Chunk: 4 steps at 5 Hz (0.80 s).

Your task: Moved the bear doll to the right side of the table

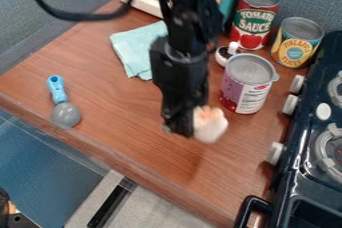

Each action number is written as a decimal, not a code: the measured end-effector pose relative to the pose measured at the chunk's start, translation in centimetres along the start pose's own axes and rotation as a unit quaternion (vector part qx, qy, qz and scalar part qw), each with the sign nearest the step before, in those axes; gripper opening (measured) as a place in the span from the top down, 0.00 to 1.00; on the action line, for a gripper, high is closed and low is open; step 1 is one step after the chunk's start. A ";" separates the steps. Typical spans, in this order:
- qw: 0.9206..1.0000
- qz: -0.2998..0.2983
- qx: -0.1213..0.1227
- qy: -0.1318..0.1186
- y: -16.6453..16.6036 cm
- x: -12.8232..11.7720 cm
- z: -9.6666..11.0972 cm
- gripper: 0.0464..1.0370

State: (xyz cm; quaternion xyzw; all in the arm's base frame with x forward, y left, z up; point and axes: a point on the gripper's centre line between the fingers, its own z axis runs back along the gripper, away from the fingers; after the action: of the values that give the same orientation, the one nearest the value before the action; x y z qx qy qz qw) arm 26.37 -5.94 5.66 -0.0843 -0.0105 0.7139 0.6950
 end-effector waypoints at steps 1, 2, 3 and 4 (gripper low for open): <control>0.999 -0.029 0.031 0.001 0.0 -1.9 -2.3 0.53; 0.999 -0.025 0.037 0.012 0.0 -2.2 -2.6 0.45; 0.999 -0.025 0.041 0.012 -0.4 -1.7 -2.3 0.14; 0.999 -0.025 0.043 0.012 -1.2 -1.5 -1.2 0.02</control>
State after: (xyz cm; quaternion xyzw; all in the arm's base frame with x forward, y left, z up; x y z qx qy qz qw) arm 27.71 -7.48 4.78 -0.0628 0.0260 0.6948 0.7160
